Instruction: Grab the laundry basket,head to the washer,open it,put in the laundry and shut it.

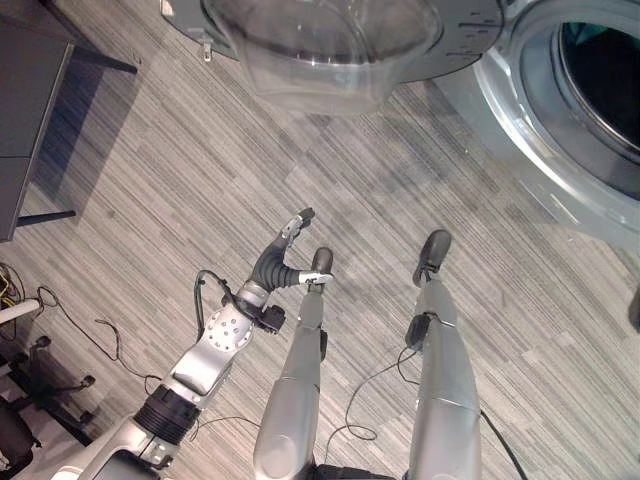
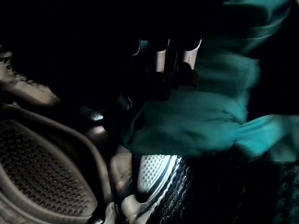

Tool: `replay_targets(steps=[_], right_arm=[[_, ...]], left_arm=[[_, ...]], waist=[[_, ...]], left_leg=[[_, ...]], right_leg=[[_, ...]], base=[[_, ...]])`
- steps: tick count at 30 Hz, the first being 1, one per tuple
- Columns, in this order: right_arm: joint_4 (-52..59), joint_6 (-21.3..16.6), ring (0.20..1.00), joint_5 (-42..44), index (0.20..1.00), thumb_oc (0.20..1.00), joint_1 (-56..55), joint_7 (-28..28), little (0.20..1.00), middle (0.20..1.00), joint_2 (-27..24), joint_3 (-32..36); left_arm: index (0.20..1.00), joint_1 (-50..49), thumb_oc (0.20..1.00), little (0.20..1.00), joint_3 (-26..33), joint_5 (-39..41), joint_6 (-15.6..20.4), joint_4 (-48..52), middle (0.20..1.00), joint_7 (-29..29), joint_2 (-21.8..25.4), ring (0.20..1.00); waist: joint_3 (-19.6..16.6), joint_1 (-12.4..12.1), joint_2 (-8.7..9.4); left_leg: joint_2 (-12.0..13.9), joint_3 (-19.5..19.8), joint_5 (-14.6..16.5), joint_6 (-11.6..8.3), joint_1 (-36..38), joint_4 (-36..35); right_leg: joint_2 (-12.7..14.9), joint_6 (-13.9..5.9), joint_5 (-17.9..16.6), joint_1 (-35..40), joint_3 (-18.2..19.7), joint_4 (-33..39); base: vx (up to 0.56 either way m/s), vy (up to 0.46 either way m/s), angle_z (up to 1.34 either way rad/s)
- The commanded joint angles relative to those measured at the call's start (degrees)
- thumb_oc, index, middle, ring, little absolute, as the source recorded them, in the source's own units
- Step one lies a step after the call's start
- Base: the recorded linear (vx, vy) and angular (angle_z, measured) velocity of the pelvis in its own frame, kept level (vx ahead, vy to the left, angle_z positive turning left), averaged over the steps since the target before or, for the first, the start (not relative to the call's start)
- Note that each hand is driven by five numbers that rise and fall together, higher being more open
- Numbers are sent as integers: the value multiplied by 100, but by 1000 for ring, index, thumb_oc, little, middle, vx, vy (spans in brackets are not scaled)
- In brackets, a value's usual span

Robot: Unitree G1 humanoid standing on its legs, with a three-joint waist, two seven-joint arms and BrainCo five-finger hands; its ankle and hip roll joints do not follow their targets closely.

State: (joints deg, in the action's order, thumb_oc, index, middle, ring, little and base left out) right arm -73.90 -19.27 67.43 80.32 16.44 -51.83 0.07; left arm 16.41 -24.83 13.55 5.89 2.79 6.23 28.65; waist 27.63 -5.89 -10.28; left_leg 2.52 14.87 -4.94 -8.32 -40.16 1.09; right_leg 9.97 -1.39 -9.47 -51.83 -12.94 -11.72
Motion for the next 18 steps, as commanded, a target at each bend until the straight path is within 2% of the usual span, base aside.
replay_targets(steps=[1, 4, 7, 8, 9, 11, 12, 13, 14, 15, 17, 18], right_arm=[[-406, 64, 1000, -36, 1000, 1000, 269, 440, 1000, 1000, -1127, -487], [-473, 310, 1000, 386, 1000, 1000, 109, -35, 1000, 1000, -637, -583], [-122, 312, 1000, 894, 1000, 1000, -630, -686, 1000, 1000, 261, -402], [-105, 307, 1000, 891, 1000, 1000, -658, -681, 1000, 1000, 272, -382], [293, 212, 1000, 1107, 1000, 1000, -1025, -963, 1000, 1000, 744, -234], [1110, 37, 1000, 1107, 1000, 1000, -1683, -1171, 1000, 1000, 1300, -76], [1818, -63, 1000, 1128, 1000, 1000, -2218, -1426, 1000, 1000, 1785, 46], [1892, -79, 1000, 1105, 1000, 1000, -2292, -1397, 1000, 1000, 1826, 69], [2483, -77, 1000, 1158, 1000, 1000, -2870, -1701, 1000, 1000, 2241, 169], [3179, 146, 1000, 1061, 1000, 1000, -3808, -2206, 1000, 1000, 2643, 120], [3350, 296, 1000, 1018, 1000, 1000, -4400, -2413, 1000, 1000, 2834, 134], [3270, 477, 1000, 752, 1000, 1000, -4914, -2484, 1000, 1000, 2886, 57]], left_arm=[[1000, -382, 1000, 1000, -114, 254, 220, 149, 1000, 134, 217, 1000], [1000, -442, 1000, 1000, -65, 355, 234, 105, 1000, 87, 174, 1000], [1000, -510, 1000, 1000, 89, 241, 226, 63, 1000, 81, 104, 1000], [1000, -520, 1000, 1000, 88, 241, 226, 66, 1000, 80, 115, 1000], [1000, -512, 1000, 1000, 185, 170, 208, 37, 1000, 81, 43, 1000], [1000, -573, 1000, 1000, 288, 72, 207, 4, 1000, 81, 45, 1000], [1000, -647, 1000, 1000, 379, 6, 211, -3, 1000, 59, 20, 1000], [1000, -676, 1000, 1000, 380, 4, 211, 1, 1000, 56, 38, 1000], [1000, -746, 1000, 1000, 423, -35, 198, -34, 1000, 7, 18, 1000], [1000, -940, 1000, 1000, 496, -136, 165, -107, 1000, -177, 34, 1000], [1000, -1096, 1000, 1000, 568, -206, 115, -145, 1000, -309, 76, 1000], [1000, -1244, 1000, 1000, 654, -253, 73, -226, 1000, -392, 117, 1000]], waist=[[-612, -200, -29], [-571, -225, -52], [-487, -155, 12], [-493, -155, 22], [-442, -116, 41], [-425, -55, 130], [-383, -18, 170], [-398, -13, 188], [-392, 17, 242], [-378, 98, 337], [-390, 153, 414], [-405, 220, 516]], left_leg=[[-29, -192, 373, 122, 682, -271], [7, -217, 332, 136, 689, -323], [6, -251, 390, 153, 699, -283], [5, -251, 391, 154, 700, -281], [-6, -258, 430, 172, 683, -230], [-28, -253, 481, 192, 690, -156], [-39, -251, 510, 203, 688, -119], [-42, -249, 513, 205, 692, -111], [-60, -240, 543, 224, 709, -73], [-96, -266, 602, 258, 750, 16], [-117, -288, 651, 284, 777, 76], [-129, -310, 707, 310, 805, 158]], right_leg=[[-214, -466, 1329, 314, 165, -56], [-266, -451, 1308, 330, 163, -15], [-319, -414, 1297, 358, 170, -34], [-318, -414, 1298, 361, 169, -33], [-339, -400, 1286, 387, 167, -42], [-326, -401, 1259, 468, 139, -13], [-313, -414, 1219, 516, 130, 11], [-310, -415, 1217, 527, 128, 15], [-290, -427, 1178, 584, 123, 31], [-248, -437, 1120, 704, 117, 60], [-221, -453, 1068, 791, 113, 100], [-183, -472, 1006, 898, 106, 161]], base=[[30, 2, 4], [0, -10, 5], [0, 0, 0], [0, 0, 0], [-21, -5, -6], [-28, -1, -5], [-21, 10, -3], [-26, 38, -4], [-23, 69, -2], [-33, 88, 1], [-32, 78, -2], [-34, 67, -5]])
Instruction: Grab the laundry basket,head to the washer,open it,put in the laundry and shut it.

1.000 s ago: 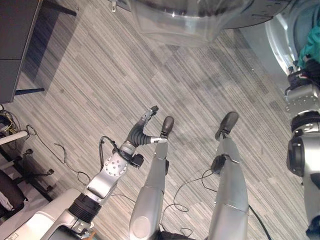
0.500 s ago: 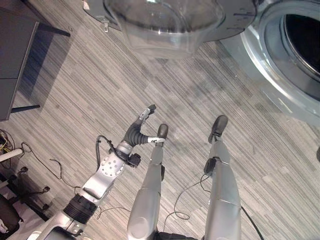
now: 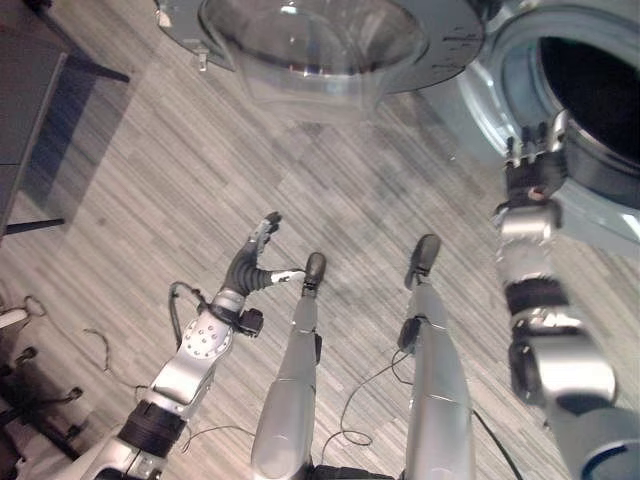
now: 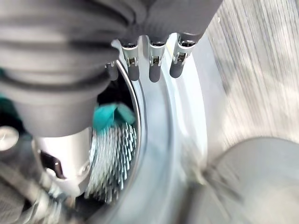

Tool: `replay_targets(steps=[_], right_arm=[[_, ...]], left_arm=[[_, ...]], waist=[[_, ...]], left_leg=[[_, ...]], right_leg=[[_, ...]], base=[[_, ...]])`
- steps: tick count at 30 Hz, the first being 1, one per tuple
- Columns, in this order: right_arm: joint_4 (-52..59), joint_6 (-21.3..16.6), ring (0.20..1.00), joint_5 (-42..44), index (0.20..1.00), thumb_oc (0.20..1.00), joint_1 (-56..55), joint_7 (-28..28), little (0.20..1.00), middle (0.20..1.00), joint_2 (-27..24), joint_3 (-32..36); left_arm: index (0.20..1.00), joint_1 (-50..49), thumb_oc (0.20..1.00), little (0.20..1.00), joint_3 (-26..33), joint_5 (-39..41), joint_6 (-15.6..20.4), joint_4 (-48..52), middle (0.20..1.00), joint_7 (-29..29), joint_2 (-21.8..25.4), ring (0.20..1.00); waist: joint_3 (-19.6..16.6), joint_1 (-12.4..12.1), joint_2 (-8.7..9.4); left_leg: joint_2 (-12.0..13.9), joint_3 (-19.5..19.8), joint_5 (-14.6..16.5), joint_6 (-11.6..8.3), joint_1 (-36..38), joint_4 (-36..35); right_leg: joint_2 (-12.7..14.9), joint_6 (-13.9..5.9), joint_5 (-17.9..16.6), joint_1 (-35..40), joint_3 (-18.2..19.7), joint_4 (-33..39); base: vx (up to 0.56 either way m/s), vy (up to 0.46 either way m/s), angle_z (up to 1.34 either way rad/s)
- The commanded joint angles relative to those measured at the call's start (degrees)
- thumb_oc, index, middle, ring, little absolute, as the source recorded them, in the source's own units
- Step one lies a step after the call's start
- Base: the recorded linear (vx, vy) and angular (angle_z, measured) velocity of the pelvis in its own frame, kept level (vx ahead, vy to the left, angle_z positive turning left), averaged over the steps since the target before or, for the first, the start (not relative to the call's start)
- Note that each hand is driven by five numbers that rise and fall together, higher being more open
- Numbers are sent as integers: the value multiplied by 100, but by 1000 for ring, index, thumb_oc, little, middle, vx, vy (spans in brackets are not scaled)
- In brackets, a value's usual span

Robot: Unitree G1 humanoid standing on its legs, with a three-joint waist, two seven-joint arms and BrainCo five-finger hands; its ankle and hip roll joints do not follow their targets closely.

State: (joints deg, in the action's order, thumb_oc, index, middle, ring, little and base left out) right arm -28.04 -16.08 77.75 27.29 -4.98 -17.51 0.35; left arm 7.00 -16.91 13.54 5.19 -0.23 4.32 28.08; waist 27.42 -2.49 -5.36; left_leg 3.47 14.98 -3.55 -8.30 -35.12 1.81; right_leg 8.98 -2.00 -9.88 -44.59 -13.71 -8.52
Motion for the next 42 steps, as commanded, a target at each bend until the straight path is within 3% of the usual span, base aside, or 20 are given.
replay_targets(steps=[1, 6, 7, 12, 16, 17, 19, 20, 22, 24, 25, 26, 27, 28, 29, 30, 31, 33, 37, 42], right_arm=[[-1383, 247, 1000, -552, 1000, 1000, 132, -338, 1000, 1000, -561, -34], [-1699, 746, 1000, -2031, 1000, 1000, -1176, -255, 1000, 1000, -518, -452], [-1967, 932, 1000, -2835, 1000, 1000, -1512, -264, 1000, 1000, -569, -725], [-2181, 1286, 1000, -4742, 1000, 1000, -2240, -331, 1000, 1000, -527, -1433], [-2310, 1426, 1000, -5453, 1000, 1000, -2587, -477, 1000, 1000, -402, -1658], [-2335, 1463, 1000, -5576, 1000, 1000, -2693, -516, 1000, 1000, -337, -1705], [-2334, 1463, 1000, -5576, 1000, 1000, -2690, -516, 1000, 1000, -338, -1701], [-2247, 1460, 1000, -5578, 1000, 1000, -2752, -537, 1000, 1000, -283, -1735], [-2162, 1477, 1000, -5581, 1000, 1000, -2799, -520, 1000, 1000, -265, -1738], [-2139, 1460, 1000, -5511, 1000, 1000, -2871, -474, 1000, 1000, -214, -1717], [-2095, 1458, 1000, -5452, 1000, 1000, -2896, -436, 1000, 1000, -233, -1690], [-2026, 1447, 1000, -5398, 1000, 1000, -2863, -405, 1000, 1000, -288, -1720], [-2013, 1417, 1000, -5342, 1000, 1000, -2824, -366, 1000, 1000, -314, -1736], [-2011, 1427, 1000, -5303, 1000, 1000, -2824, -344, 1000, 1000, -314, -1744], [-1994, 1434, 1000, -5294, 1000, 1000, -2855, -345, 1000, 1000, -308, -1705], [-1992, 1435, 1000, -5294, 1000, 1000, -2856, -345, 1000, 1000, -307, -1706], [-2008, 1420, 1000, -5278, 1000, 1000, -2863, -335, 1000, 1000, -295, -1660], [-1980, 1347, 1000, -5235, 1000, 1000, -2909, -300, 1000, 1000, -239, -1518], [-1986, 1387, 1000, -5459, 1000, 1000, -3052, -382, 1000, 1000, -100, -1558], [-2073, 1391, 1000, -5654, 1000, 1000, -3243, -503, 1000, 1000, 144, -1673]], left_arm=[[1000, -393, 1000, 1000, -86, -303, 126, 5, 1000, -234, 176, 1000], [1000, -793, 1000, 1000, 187, -400, 3, -501, 1000, -332, 134, 1000], [1000, -909, 1000, 1000, 278, -474, -55, -716, 1000, -394, 164, 1000], [1000, -1003, 1000, 1000, 479, -789, -155, -1515, 1000, -394, 99, 1000], [1000, -635, 1000, 1000, 706, -1386, -260, -2005, 1000, -144, 92, 1000], [1000, -269, 1000, 1000, 820, -1615, -312, -2444, 1000, 221, 59, 1000], [1000, -258, 1000, 1000, 814, -1616, -306, -2456, 1000, 226, 55, 1000], [1000, 173, 1000, 1000, 927, -1883, -374, -2818, 1000, 664, 127, 1000], [1000, 407, 1000, 1000, 1051, -1852, -409, -3049, 1000, 876, 151, 1000], [1000, 598, 1000, 1000, 1135, -1768, -385, -3279, 1000, 1057, 175, 1000], [1000, 755, 1000, 1000, 1143, -1663, -395, -3386, 1000, 1129, 206, 1000], [1000, 927, 1000, 1000, 1142, -1565, -417, -3547, 1000, 1234, 251, 1000], [1000, 1042, 1000, 1000, 1138, -1506, -439, -3703, 1000, 1304, 256, 1000], [1000, 1101, 1000, 1000, 1184, -1506, -463, -3861, 1000, 1413, 340, 1000], [1000, 1007, 1000, 1000, 1296, -1514, -481, -3793, 1000, 1453, 400, 1000], [1000, 1002, 1000, 1000, 1299, -1515, -484, -3787, 1000, 1452, 401, 1000], [1000, 903, 1000, 1000, 1398, -1499, -479, -3732, 1000, 1467, 429, 1000], [1000, 611, 1000, 1000, 1599, -1428, -422, -3576, 1000, 1489, 485, 1000], [1000, 447, 1000, 1000, 1671, -1440, -325, -3646, 1000, 1489, 453, 1000], [1000, 360, 1000, 1000, 1689, -1331, -136, -3656, 1000, 1511, 466, 1000]], waist=[[-392, -86, 76], [-560, 69, 363], [-670, 77, 430], [-1008, 83, 478], [-1357, 159, 439], [-1484, 241, 418], [-1463, 240, 415], [-1597, 337, 414], [-1714, 398, 448], [-1750, 396, 493], [-1694, 377, 561], [-1610, 343, 670], [-1579, 320, 783], [-1680, 330, 916], [-1761, 285, 951], [-1767, 281, 960], [-1855, 239, 954], [-1968, 116, 759], [-2076, 187, 705], [-2388, 200, 719]], left_leg=[[-234, -329, 592, 316, 317, 117], [-288, -346, 744, 390, 664, 243], [-306, -336, 790, 413, 908, 236], [-341, -294, 836, 464, 1717, 51], [-270, -304, 869, 467, 2367, -151], [-173, -286, 876, 454, 2671, -226], [-169, -284, 874, 453, 2696, -237], [-63, -310, 909, 437, 2981, -275], [23, -348, 924, 396, 3222, -264], [99, -412, 569, 280, 3235, 220], [12, -351, 67, 193, 3012, 964], [-93, -243, -200, 189, 2769, 1639], [-167, -151, -358, 196, 2516, 2051], [-42, -201, -142, 293, 2126, 2100], [142, -317, 85, 307, 2102, 1698], [139, -328, 59, 308, 2110, 1666], [279, -389, 89, 313, 2071, 1095], [585, -370, -337, 179, 2048, -299], [470, -580, -102, 128, 2307, 41], [266, -1069, 149, 273, 2663, -171]], right_leg=[[-75, -415, 1026, 230, 182, -129], [1, -439, 893, 767, 135, 54], [30, -444, 867, 1068, 115, 128], [77, -457, 852, 2045, -1, 380], [42, -425, 1004, 2617, -21, 400], [-11, -387, 1178, 2769, 8, 237], [-13, -386, 1187, 2787, 6, 229], [-100, -333, 1374, 2862, 120, -31], [-207, -297, 1515, 3092, 198, -62], [-372, -196, 1681, 3492, 321, 25], [-401, -141, 1627, 3651, 382, 141], [-433, -75, 1603, 3738, 502, 170], [-430, -40, 1605, 3814, 609, 198], [-384, -72, 1682, 3956, 728, 269], [-385, -140, 1765, 4115, 823, 327], [-378, -142, 1750, 4108, 831, 337], [-387, -196, 1777, 4216, 916, 394], [-448, -289, 1961, 4530, 1145, 314], [-214, -471, 1968, 4717, 1272, 163], [318, -752, 1552, 4723, 1382, 624]], base=[[-31, 58, -4], [4, 46, -1], [84, 68, 2], [135, 63, -1], [191, 55, 4], [163, 8, 6], [106, -10, 7], [149, -25, 7], [202, -58, -6], [143, -73, -21], [-5, -73, -12], [-36, -99, -5], [98, -91, -18], [249, -25, -33], [238, 17, -33], [256, 85, -33], [250, 106, -40], [411, 226, -43], [274, 223, -47], [151, 198, -57]])
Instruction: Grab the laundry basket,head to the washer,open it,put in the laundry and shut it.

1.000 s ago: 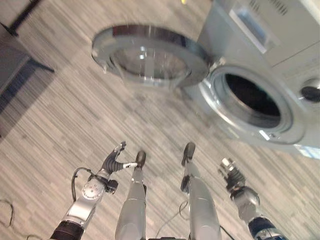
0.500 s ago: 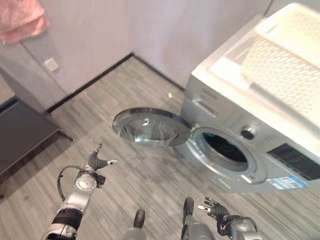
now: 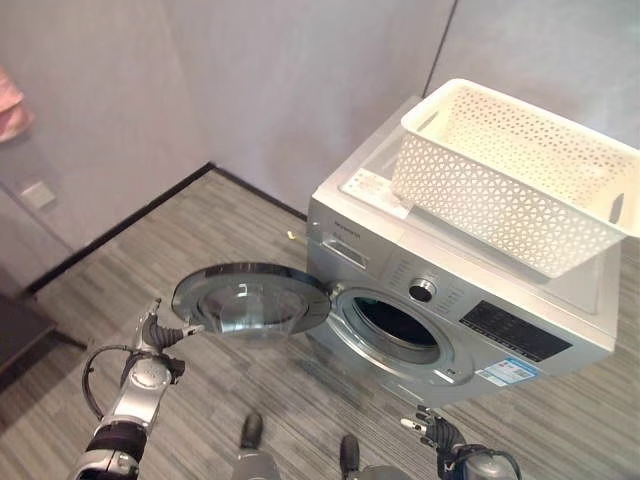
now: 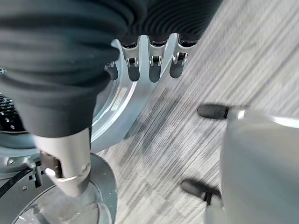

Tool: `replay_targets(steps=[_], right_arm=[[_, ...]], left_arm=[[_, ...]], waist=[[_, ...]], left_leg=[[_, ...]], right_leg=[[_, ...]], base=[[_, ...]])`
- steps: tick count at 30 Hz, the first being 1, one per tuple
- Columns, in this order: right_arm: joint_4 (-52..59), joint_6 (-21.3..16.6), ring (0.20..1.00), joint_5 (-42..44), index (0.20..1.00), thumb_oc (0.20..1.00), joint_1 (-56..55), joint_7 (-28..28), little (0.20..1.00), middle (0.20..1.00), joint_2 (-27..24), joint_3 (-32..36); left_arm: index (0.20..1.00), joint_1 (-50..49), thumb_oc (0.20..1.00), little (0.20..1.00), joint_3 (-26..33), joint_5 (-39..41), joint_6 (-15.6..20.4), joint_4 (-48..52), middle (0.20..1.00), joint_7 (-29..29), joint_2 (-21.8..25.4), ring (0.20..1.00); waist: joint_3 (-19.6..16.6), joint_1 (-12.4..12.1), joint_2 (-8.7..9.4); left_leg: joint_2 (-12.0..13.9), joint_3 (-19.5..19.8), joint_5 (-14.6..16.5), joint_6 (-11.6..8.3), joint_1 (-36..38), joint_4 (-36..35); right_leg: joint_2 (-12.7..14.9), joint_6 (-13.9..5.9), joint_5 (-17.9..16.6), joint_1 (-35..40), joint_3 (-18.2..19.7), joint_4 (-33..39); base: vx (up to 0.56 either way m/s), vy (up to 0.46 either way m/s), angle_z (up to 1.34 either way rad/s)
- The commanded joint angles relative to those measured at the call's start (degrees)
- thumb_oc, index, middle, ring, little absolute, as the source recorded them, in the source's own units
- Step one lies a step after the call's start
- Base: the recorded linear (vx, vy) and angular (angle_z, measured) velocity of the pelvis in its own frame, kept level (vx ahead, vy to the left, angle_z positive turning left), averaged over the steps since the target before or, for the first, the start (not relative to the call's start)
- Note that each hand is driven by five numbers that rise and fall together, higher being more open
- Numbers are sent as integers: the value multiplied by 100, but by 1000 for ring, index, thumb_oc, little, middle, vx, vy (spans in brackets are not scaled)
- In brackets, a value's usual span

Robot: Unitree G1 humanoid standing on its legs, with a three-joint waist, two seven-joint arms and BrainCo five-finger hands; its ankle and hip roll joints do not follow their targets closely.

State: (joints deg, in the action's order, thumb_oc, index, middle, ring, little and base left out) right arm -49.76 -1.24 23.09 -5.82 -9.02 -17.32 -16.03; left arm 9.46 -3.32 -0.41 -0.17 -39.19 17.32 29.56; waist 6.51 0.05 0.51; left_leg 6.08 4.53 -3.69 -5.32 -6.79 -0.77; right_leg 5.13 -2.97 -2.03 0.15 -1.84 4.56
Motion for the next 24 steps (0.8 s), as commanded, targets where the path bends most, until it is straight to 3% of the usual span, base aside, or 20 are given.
replay_targets(steps=[1, 8, 9, 11, 15, 19, 24], right_arm=[[99, -94, 1000, -189, 1000, 1000, 67, -99, 1000, 1000, 127, -36], [294, -170, 1000, -197, 1000, 1000, 29, -171, 1000, 1000, 141, -325], [261, -175, 1000, -179, 1000, 1000, 63, -172, 1000, 1000, 70, -312], [281, -173, 1000, -172, 1000, 1000, 39, -202, 1000, 1000, 7, -281], [386, -193, 1000, -36, 1000, 1000, -12, -219, 1000, 1000, -156, -222], [428, -209, 1000, 59, 1000, 1000, 57, -204, 1000, 1000, -300, -193], [469, -175, 1000, 52, 1000, 1000, 28, -196, 1000, 1000, -500, -198]], left_arm=[[1000, 114, 1000, 1000, 329, 66, 402, 238, 1000, 211, 319, 1000], [1000, 763, 1000, 1000, 194, 363, 583, -214, 1000, 170, 931, 1000], [1000, 1026, 1000, 1000, 135, 893, 639, -638, 1000, -321, 1121, 1000], [1000, 1316, 1000, 1000, -50, 1156, 622, -1112, 1000, -667, 1302, 1000], [1000, 2200, 1000, 1000, -463, 1292, 520, -2300, 1000, -914, 1279, 1000], [1000, 2869, 1000, 1000, -669, 1591, 421, -2856, 1000, -1140, 1157, 1000], [1000, 3563, 1000, 1000, -986, 1479, 272, -3425, 1000, -1195, 888, 1000]], waist=[[-299, -57, 135], [-368, 58, 189], [-373, 130, 169], [-365, 203, 164], [-278, 404, 209], [-114, 540, 281], [98, 754, 551]], left_leg=[[3, -29, 164, -24, -169, 86], [55, -276, 262, 1, -48, -52], [91, -354, 252, -12, 5, -117], [144, -428, 239, -29, 48, -164], [222, -523, 215, -54, 65, -221], [281, -540, 178, -67, -30, -221], [359, -544, 197, -67, -357, 1]], right_leg=[[705, -656, 764, 251, 198, -677], [800, -772, 555, 176, 226, -341], [786, -804, 518, 158, 247, -263], [775, -828, 497, 133, 279, -217], [721, -854, 480, -8, 389, -240], [656, -861, 462, -210, 455, -305], [589, -869, 368, -595, 586, -414]], base=[[46, 96, -35], [16, 25, 1], [7, 7, -9], [14, 9, -16], [-16, -2, -22], [-98, -24, -16], [-98, -20, -8]])
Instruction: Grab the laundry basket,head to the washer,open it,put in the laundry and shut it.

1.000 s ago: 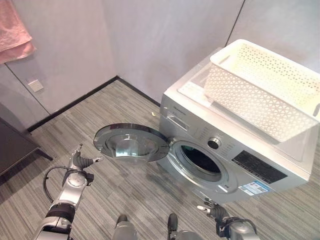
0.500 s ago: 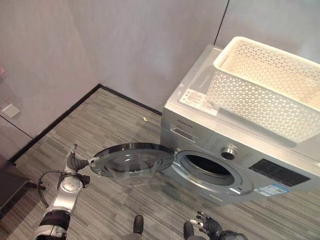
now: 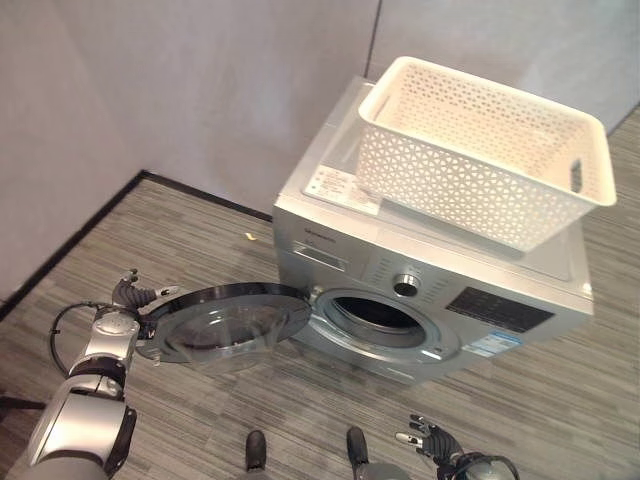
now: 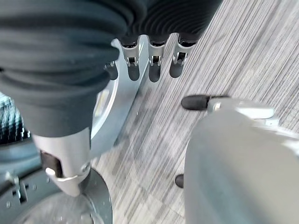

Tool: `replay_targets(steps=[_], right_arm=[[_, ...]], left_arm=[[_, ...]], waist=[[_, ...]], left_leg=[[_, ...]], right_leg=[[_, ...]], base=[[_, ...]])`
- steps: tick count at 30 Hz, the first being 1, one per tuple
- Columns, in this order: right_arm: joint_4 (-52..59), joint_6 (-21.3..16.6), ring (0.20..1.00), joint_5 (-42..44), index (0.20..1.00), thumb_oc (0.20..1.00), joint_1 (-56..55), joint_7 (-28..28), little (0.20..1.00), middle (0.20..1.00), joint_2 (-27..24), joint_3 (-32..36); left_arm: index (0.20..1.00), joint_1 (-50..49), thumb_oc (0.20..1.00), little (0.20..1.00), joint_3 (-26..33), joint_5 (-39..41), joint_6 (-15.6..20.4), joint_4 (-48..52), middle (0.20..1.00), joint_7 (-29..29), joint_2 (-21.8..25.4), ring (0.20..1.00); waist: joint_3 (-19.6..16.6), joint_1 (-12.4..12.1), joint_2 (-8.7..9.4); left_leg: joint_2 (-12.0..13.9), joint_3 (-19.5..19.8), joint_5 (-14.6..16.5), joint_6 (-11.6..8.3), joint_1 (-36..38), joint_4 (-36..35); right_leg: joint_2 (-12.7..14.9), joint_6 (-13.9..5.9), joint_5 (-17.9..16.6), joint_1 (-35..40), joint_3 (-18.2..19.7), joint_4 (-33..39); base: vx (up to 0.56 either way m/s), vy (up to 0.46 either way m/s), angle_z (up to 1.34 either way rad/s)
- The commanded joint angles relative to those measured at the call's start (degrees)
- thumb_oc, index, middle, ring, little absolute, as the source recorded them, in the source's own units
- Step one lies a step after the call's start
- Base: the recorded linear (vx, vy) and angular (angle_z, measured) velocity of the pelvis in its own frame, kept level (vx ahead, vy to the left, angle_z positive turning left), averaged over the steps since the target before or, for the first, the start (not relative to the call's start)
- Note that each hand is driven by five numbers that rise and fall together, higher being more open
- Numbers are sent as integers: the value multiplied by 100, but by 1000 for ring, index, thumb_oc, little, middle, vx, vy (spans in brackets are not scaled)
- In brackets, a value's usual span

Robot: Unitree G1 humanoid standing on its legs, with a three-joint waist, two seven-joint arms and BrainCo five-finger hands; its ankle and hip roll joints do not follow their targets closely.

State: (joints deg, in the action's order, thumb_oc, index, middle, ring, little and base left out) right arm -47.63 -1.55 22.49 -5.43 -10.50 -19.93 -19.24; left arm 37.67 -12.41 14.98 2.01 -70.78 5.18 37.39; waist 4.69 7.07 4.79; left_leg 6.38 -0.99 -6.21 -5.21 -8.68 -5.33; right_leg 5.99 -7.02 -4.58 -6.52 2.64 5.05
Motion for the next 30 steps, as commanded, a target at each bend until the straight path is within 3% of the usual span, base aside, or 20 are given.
replay_targets(steps=[1, 8, 15, 16, 18, 19, 22, 24, 27, 29, 30], right_arm=[[257, -144, 1000, 112, 1000, 1000, -11, -48, 1000, 1000, -238, 125], [450, -156, 1000, 233, 1000, 1000, -32, -54, 1000, 1000, -231, 94], [660, -46, 1000, -16, 1000, 1000, -215, -125, 1000, 1000, -433, 360], [413, -8, 1000, -144, 1000, 1000, -216, -128, 1000, 1000, -529, 547], [413, -8, 1000, -144, 1000, 1000, -215, -129, 1000, 1000, -528, 547], [-112, -37, 1000, -229, 1000, 1000, 92, 35, 1000, 1000, -532, 648], [-270, -3, 1000, -263, 1000, 1000, 211, 77, 1000, 1000, -467, 710], [-272, -2, 1000, -179, 1000, 1000, 199, 87, 1000, 1000, -417, 830], [-62, -5, 1000, 17, 1000, 1000, 10, 49, 1000, 1000, -327, 975], [-55, -5, 1000, 12, 1000, 1000, 38, 52, 1000, 1000, -305, 921], [-6, -4, 1000, 11, 1000, 1000, 69, 60, 1000, 1000, -329, 868]], left_arm=[[1000, 743, 1000, 1000, -78, -60, 53, -266, 1000, 19, 105, 1000], [1000, 591, 1000, 1000, -153, 22, 128, -175, 1000, 12, -488, 1000], [1000, -325, 1000, 1000, -191, -106, 158, 83, 1000, -226, -1073, 1000], [1000, -563, 1000, 1000, -210, -175, 188, 194, 1000, -222, -1172, 1000], [1000, -563, 1000, 1000, -210, -175, 187, 194, 1000, -222, -1171, 1000], [1000, -896, 1000, 1000, -110, 54, 255, 393, 1000, -151, -1379, 1000], [1000, -1469, 1000, 1000, -70, 274, 282, 951, 1000, -230, -1482, 1000], [1000, -1975, 1000, 1000, 17, 534, 301, 1374, 1000, -339, -1528, 1000], [1000, -2822, 1000, 1000, 75, 1003, 322, 2237, 1000, -536, -1554, 1000], [1000, -2940, 1000, 1000, 72, 1060, 322, 2418, 1000, -556, -1544, 1000], [1000, -3013, 1000, 1000, 96, 1175, 292, 2622, 1000, -598, -1545, 1000]], waist=[[277, 52, 123], [474, 141, 307], [495, 253, 207], [484, 305, 140], [466, 303, 141], [538, 230, 4], [612, 133, -267], [498, 62, -356], [62, -240, -360], [39, -338, -339], [17, -421, -340]], left_leg=[[329, 9, 451, -78, -175, 462], [206, 100, 683, -36, -641, 1133], [-48, -57, 1150, 145, -652, 1715], [-168, -238, 1249, 236, -505, 1691], [-170, -243, 1235, 235, -521, 1680], [-208, -475, 1226, 317, -412, 1686], [-54, -743, 1062, 407, -285, 1538], [-3, -839, 900, 430, -190, 1360], [14, -937, 454, 333, -105, 982], [34, -942, 358, 322, -73, 850], [83, -959, 153, 259, -110, 715]], right_leg=[[503, -464, 624, 67, 137, -465], [586, -462, 602, -246, 214, -806], [739, -552, 530, -385, 605, -1152], [847, -655, 224, -398, 755, -1016], [848, -656, 216, -423, 762, -1015], [940, -704, -326, -634, 793, -1024], [927, -440, 108, -518, 45, -1522], [721, -398, 386, -298, -77, -1926], [217, -311, 812, 600, -320, -1774], [153, -223, 969, 706, -415, -1651], [49, -159, 1020, 677, -413, -1540]], base=[[-73, 3, -10], [-70, 35, -1], [-13, 141, -12], [-6, 201, -18], [-47, 123, -27], [-126, 139, -45], [-154, 104, -85], [-85, -30, -76], [-30, -176, -31], [-87, -178, -20], [-257, -299, -11]])
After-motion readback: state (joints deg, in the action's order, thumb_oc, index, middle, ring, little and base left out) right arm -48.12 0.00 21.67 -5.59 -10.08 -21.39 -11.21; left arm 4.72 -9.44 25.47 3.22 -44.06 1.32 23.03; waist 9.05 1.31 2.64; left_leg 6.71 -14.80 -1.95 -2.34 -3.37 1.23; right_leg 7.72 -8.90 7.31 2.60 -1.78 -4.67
